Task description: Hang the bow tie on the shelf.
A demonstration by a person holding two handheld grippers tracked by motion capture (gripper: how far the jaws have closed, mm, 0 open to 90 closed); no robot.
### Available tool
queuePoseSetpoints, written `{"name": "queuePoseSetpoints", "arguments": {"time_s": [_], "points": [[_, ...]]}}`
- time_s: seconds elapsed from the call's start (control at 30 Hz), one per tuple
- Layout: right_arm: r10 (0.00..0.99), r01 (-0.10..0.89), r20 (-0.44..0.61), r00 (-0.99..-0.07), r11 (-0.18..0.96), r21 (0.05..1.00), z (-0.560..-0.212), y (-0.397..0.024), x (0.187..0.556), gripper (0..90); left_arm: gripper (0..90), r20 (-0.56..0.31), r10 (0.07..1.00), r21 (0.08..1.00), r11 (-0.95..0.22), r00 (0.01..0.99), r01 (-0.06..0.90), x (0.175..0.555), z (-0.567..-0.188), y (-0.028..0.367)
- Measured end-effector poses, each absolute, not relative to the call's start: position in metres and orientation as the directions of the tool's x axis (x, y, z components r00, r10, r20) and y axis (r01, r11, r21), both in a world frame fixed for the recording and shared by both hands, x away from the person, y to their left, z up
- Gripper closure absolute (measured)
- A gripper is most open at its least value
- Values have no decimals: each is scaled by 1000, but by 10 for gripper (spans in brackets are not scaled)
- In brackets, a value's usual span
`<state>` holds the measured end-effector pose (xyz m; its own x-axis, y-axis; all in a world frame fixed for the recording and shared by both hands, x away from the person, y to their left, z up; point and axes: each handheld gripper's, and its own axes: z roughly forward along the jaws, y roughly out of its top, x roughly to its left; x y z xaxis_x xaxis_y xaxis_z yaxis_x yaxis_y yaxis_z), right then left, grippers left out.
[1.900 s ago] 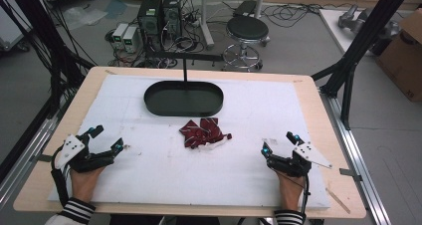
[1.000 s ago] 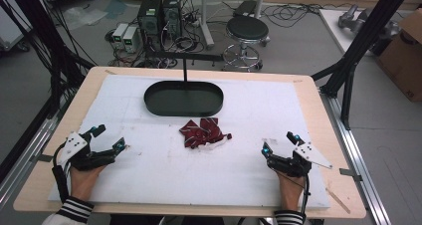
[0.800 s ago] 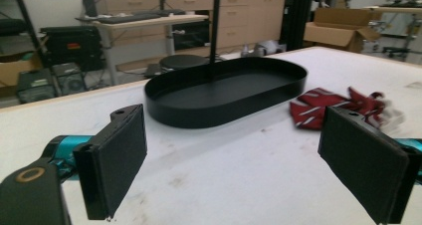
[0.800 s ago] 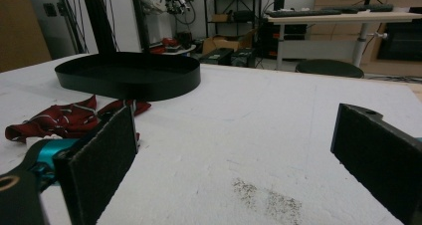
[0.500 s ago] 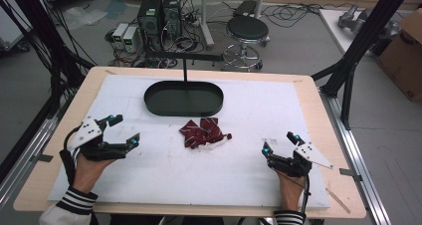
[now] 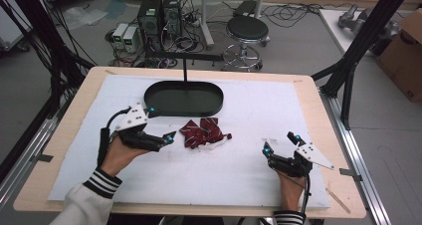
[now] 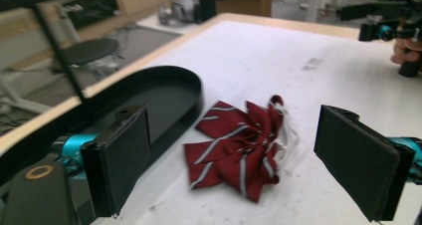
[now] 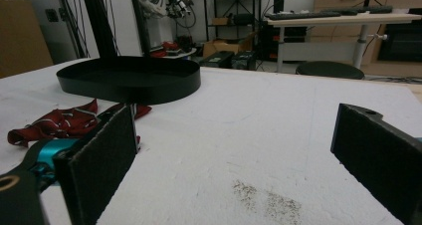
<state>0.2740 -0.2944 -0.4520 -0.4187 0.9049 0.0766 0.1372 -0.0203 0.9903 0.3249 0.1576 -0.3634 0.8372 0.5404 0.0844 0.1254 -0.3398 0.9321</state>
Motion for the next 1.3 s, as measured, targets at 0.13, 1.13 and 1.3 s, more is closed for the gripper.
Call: {"name": "queuePoseSetpoints", "arguments": {"time_s": [0.13, 1.13, 1.3], "points": [[903, 140, 86, -420, -29, 990, -452, -295, 274, 35, 194, 74, 499, 911, -386, 863, 146, 332, -369, 134], [905, 136, 100, -413, -47, 990, -452, -297, 273, 35, 343, 4, 347, 692, -678, 938, 247, 358, -397, 33], [905, 134, 105, -411, -53, 989, -452, -297, 273, 35, 375, 12, 356, 648, -714, 934, 264, 362, -404, 24]]}}
